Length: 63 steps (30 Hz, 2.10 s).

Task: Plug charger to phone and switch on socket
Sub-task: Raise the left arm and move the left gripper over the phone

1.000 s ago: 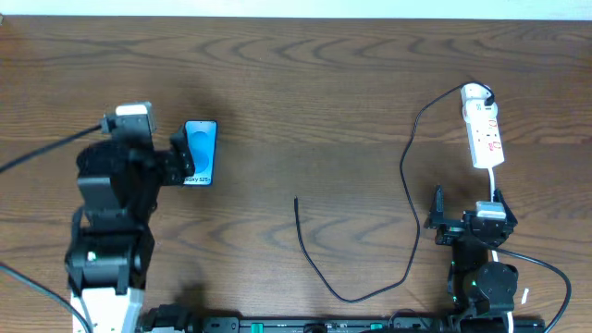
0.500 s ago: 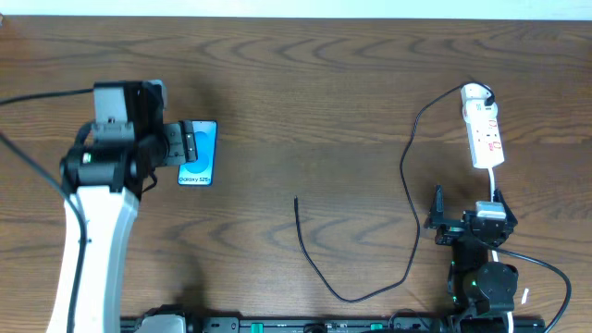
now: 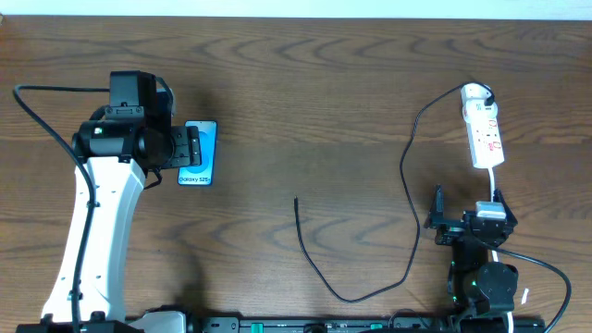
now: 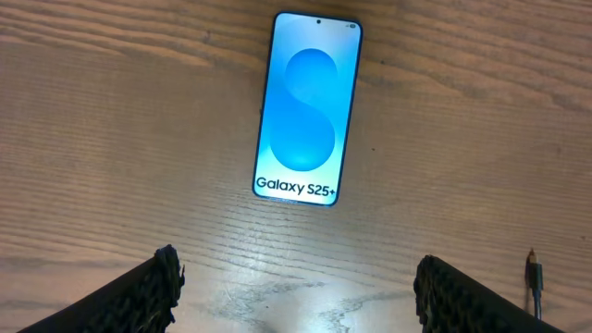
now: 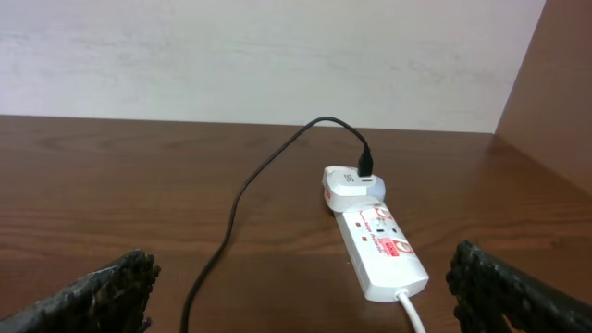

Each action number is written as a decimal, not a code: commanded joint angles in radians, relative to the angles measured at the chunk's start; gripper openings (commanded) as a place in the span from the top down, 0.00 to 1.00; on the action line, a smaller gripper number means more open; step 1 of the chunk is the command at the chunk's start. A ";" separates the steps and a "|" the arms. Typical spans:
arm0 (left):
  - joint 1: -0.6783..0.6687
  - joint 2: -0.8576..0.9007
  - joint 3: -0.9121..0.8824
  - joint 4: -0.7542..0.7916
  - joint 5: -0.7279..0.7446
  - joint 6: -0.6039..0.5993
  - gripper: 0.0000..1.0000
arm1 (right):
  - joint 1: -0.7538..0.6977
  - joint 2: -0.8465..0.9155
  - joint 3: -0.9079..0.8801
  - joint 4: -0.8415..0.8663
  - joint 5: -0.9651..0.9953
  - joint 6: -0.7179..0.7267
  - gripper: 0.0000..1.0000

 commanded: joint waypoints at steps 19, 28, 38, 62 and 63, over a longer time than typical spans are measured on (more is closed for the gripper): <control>-0.003 0.003 0.018 -0.028 0.009 -0.009 0.11 | 0.007 -0.007 -0.002 -0.004 0.004 0.013 0.01; -0.003 0.057 0.020 -0.031 0.006 -0.013 0.03 | 0.007 -0.007 -0.002 -0.004 0.004 0.013 0.01; -0.003 0.231 0.067 -0.033 0.006 -0.016 0.03 | 0.007 -0.007 -0.002 -0.004 0.004 0.013 0.01; -0.004 0.494 0.276 -0.100 -0.001 0.012 0.03 | 0.007 -0.007 -0.002 -0.004 0.004 0.013 0.01; -0.005 0.500 0.276 -0.092 -0.001 0.015 0.03 | 0.007 -0.007 -0.002 -0.004 0.004 0.013 0.01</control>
